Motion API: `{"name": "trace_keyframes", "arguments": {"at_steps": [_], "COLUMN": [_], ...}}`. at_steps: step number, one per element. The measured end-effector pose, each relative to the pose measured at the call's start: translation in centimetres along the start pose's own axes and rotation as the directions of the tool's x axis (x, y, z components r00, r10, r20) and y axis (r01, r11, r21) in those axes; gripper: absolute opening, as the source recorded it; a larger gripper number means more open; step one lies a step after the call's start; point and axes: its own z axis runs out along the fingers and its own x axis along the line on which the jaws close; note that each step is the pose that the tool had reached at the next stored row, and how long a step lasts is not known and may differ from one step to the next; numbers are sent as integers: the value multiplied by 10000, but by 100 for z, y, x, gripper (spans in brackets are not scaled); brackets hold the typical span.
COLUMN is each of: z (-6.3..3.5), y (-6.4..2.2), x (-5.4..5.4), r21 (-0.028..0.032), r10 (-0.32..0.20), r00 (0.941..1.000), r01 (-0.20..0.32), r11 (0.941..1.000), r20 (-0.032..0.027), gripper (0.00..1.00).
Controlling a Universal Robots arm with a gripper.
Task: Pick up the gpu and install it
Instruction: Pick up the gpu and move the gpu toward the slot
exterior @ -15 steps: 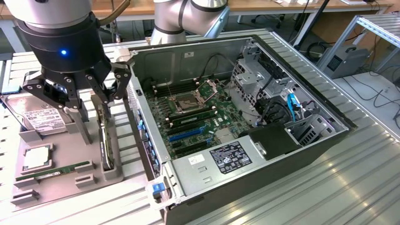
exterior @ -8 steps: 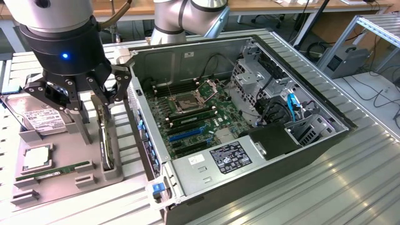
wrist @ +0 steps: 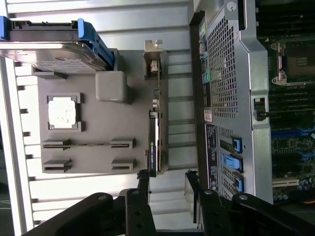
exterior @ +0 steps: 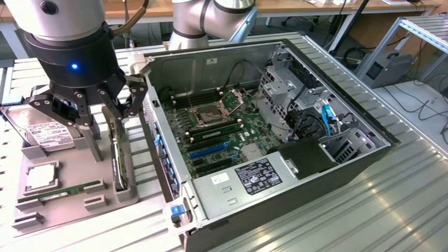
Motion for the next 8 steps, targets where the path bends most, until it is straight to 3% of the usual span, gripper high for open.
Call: {"name": "trace_keyframes", "arguments": {"at_steps": [8], "z": [53], "y": [0], "x": [1], "r21": [0], "r10": [0], "r00": [10000], "r01": [0], "r11": [10000], "r20": [0], "gripper": [42]}}
